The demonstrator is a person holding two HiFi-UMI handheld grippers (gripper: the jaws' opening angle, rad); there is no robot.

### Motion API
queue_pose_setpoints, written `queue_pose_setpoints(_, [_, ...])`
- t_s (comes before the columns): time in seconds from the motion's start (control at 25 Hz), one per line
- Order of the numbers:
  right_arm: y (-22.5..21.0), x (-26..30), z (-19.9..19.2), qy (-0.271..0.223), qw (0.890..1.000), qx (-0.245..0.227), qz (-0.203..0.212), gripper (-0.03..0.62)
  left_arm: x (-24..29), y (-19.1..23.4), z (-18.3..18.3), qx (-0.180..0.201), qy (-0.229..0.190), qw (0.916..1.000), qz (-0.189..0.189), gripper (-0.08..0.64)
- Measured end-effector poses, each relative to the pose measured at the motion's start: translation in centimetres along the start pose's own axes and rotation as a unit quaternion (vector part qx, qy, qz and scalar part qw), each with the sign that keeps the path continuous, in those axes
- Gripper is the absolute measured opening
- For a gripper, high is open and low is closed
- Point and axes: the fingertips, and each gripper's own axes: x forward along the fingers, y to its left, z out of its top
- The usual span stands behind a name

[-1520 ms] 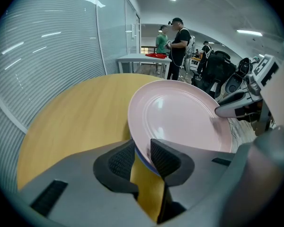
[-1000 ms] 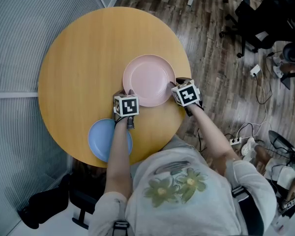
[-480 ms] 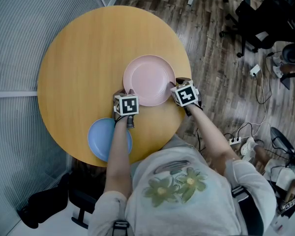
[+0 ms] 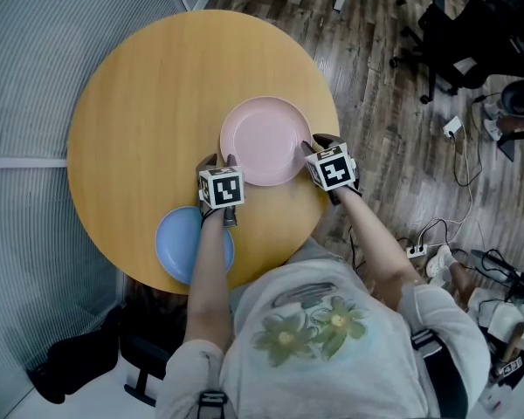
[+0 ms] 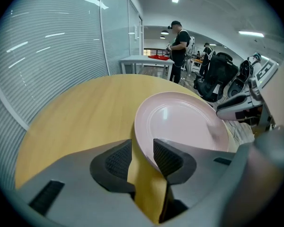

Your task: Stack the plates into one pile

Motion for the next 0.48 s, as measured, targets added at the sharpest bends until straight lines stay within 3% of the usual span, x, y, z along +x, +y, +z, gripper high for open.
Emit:
queue_pose_setpoints(0.24, [1.1, -2.7, 0.9, -0.049, 0.999, 0.013, 0.017, 0.12, -3.5, -1.3, -0.3, -0.026, -0.04, 0.9982, -0.036, 0.125])
queue_pose_setpoints(0.48, [5.1, -5.9, 0.5, -0.091, 0.99, -0.007, 0.108, 0.063, -6.8, -2.5, -1.1, -0.037, -0.075, 0.9958, -0.037, 0.044])
